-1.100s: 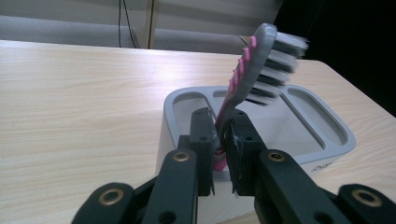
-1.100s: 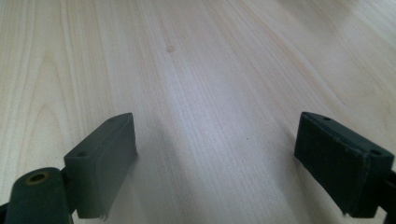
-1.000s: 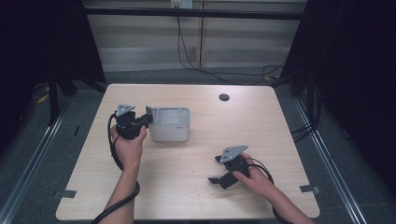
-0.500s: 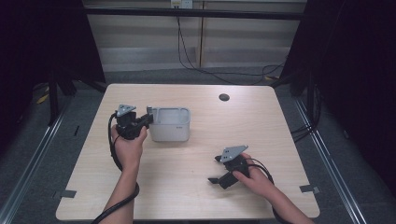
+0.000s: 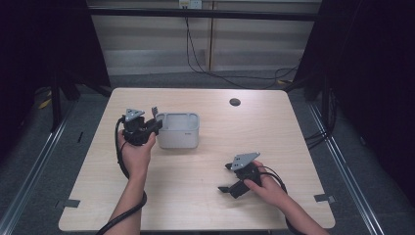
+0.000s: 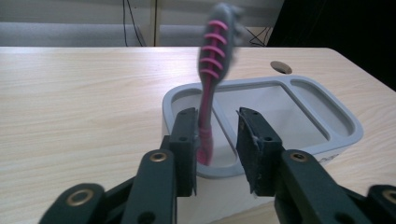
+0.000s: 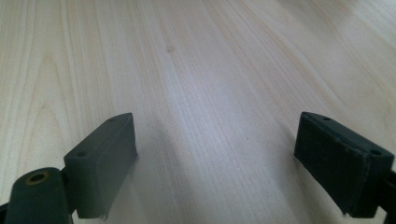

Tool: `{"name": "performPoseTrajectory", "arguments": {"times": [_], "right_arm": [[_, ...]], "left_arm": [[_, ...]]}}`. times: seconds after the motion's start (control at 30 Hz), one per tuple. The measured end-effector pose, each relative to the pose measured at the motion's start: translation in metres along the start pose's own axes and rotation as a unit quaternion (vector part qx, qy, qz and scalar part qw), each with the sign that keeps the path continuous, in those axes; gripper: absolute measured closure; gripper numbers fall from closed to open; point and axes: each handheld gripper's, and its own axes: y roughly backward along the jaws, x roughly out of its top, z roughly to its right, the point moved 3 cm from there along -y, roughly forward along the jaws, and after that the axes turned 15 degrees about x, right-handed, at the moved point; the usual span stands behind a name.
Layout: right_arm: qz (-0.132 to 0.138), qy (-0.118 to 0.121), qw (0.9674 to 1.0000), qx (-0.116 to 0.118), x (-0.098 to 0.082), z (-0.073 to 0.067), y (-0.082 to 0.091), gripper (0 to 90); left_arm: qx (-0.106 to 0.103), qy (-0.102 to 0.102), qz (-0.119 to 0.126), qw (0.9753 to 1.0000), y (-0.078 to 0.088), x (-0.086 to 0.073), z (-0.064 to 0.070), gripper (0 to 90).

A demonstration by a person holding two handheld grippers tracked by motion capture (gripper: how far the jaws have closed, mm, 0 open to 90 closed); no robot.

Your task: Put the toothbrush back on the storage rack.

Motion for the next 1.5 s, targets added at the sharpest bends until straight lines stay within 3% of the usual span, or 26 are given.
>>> {"name": "performPoseTrajectory", "arguments": {"times": [0.5, 0.9, 1.23, 1.5], "right_arm": [[-0.001, 0.0, 1.0, -0.002, -0.001, 0.0, 0.0, 12.0], [-0.001, -0.001, 1.0, -0.003, -0.001, -0.001, 0.001, 12.0], [0.0, -0.002, 1.0, -0.005, -0.001, -0.001, 0.001, 12.0], [0.0, -0.003, 1.0, -0.006, -0.001, -0.001, 0.001, 12.0]], "left_arm": [[0.014, 0.0, -0.003, 0.9999, 0.0, 0.004, 0.001, 53.4], [0.02, 0.01, -0.003, 0.9997, 0.005, 0.004, -0.009, 47.4], [0.011, 0.019, 0.001, 0.9998, 0.014, 0.009, -0.011, 38.4], [0.001, 0.012, -0.004, 0.9999, 0.021, 0.009, -0.015, 34.4]]}}
